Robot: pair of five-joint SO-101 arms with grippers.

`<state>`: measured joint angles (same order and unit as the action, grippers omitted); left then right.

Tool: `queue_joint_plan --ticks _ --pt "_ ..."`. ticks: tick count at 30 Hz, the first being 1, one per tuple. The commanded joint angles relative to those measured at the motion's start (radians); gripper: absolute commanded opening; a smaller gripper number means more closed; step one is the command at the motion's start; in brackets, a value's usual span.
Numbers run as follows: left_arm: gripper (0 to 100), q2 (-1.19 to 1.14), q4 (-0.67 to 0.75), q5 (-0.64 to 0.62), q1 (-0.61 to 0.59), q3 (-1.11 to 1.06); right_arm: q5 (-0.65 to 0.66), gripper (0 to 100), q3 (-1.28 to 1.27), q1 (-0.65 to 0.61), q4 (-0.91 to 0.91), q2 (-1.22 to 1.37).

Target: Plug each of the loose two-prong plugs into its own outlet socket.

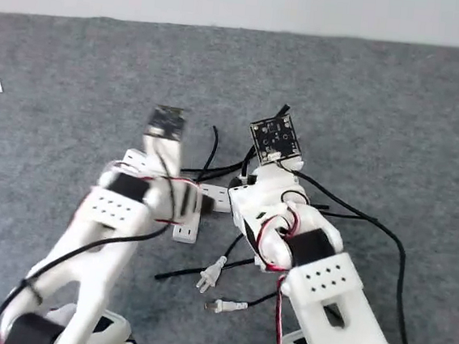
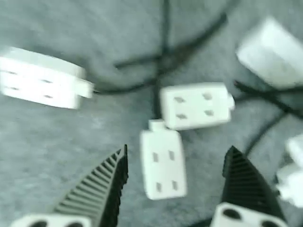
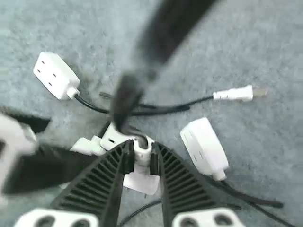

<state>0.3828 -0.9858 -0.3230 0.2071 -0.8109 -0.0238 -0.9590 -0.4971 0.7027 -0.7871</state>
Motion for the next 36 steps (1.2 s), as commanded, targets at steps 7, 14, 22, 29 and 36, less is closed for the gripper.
queue_joint_plan --ticks 7,14,22,29,36 --pt "7 -0.112 0.035 0.196 -0.133 0.021 0.141 0.8 -0.083 -0.145 0.005 -0.151" --pt "1 -0.347 -0.091 0.413 -0.158 0.162 0.189 0.8 -0.123 -0.153 0.038 -0.255" --pt "1 -0.358 -0.160 0.700 -0.077 0.119 0.186 0.8 -0.127 -0.177 0.061 -0.288" --pt "1 -0.358 -0.160 0.720 -0.017 0.093 0.137 0.8 -0.124 -0.231 0.079 -0.288" --pt "1 -0.270 -0.172 0.789 -0.009 0.036 0.135 0.8 -0.127 -0.229 0.071 -0.286"
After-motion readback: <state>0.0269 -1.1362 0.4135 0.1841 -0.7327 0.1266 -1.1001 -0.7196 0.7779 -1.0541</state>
